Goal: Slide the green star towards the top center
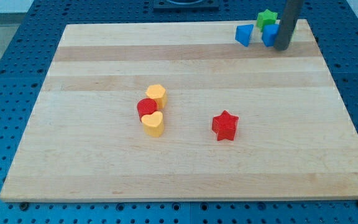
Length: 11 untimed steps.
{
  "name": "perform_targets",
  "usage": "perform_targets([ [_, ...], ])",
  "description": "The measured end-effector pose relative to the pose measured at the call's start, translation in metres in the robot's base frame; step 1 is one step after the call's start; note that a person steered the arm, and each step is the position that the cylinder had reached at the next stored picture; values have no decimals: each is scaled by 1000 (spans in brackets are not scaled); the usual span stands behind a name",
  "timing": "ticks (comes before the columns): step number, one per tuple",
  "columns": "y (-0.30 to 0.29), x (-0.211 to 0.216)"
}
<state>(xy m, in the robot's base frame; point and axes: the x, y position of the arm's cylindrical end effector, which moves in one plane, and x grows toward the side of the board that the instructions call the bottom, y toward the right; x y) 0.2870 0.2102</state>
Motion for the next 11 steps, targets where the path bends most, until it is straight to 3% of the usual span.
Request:
perform_targets([
  [1,0,0],
  [3,89,-10],
  [5,105,-96],
  [6,104,-95],
  [7,66,-96],
  [8,-8,-95],
  [11,-42,-93],
])
